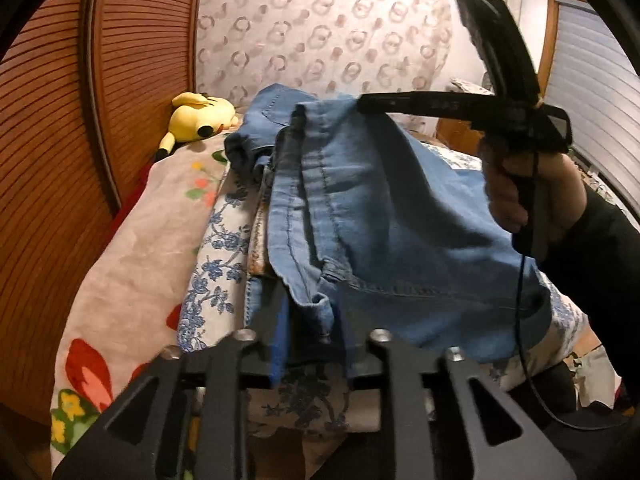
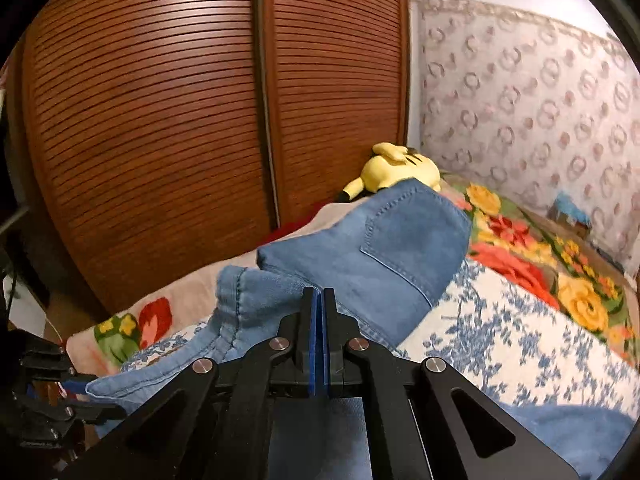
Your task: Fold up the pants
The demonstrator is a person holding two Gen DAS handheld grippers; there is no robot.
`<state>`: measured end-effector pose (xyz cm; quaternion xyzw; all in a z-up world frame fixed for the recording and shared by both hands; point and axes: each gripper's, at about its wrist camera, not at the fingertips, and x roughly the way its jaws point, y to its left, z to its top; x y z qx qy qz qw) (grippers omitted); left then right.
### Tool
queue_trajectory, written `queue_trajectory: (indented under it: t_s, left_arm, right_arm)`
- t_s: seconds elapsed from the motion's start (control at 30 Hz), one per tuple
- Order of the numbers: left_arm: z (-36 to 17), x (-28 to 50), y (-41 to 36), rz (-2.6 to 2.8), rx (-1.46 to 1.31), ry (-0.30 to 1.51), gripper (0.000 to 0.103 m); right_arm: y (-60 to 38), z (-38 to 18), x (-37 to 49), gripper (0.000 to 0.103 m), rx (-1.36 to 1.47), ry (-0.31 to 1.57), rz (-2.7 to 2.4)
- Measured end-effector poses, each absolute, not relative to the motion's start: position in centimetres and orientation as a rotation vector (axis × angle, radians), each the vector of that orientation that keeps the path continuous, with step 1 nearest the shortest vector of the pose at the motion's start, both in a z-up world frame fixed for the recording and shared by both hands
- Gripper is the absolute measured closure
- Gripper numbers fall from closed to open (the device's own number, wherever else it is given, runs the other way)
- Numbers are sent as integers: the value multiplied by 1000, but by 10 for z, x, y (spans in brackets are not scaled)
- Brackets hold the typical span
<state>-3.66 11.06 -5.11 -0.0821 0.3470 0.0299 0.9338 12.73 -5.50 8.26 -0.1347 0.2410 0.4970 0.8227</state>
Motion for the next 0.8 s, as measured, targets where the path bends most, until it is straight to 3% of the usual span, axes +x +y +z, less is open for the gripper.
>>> queue_trajectory:
  t_s: [0.07,0.13,0.2,0.27,0.6,0.67,0.8]
  left_arm:
    - [-50,-34,112,70,-168,711,70]
    - [-46,-35,113,79,-164,696,69]
    - [-44,-37,112,77,-162,678,65]
    - [-42,-33,111,67,-161,673,60]
    - [-55,-8,102,-1,-163,733,57]
    - [-58,-5,101,-10,-169,741,36]
    - [-61,-1,101,-8,-169,747,33]
  right_arm:
    - [-60,86,132,89,-270,521,1039]
    - [-69,94,135,64,-258,519,1021]
    - [-77,99,134,53,-245,516,1003]
    - [-94,104,133,53,-241,518,976]
    - [-226,99,119,53,-277,588,730]
    - [-259,92,116,53,-283,608,657]
    - [-315,82,103,53,-260,655,547]
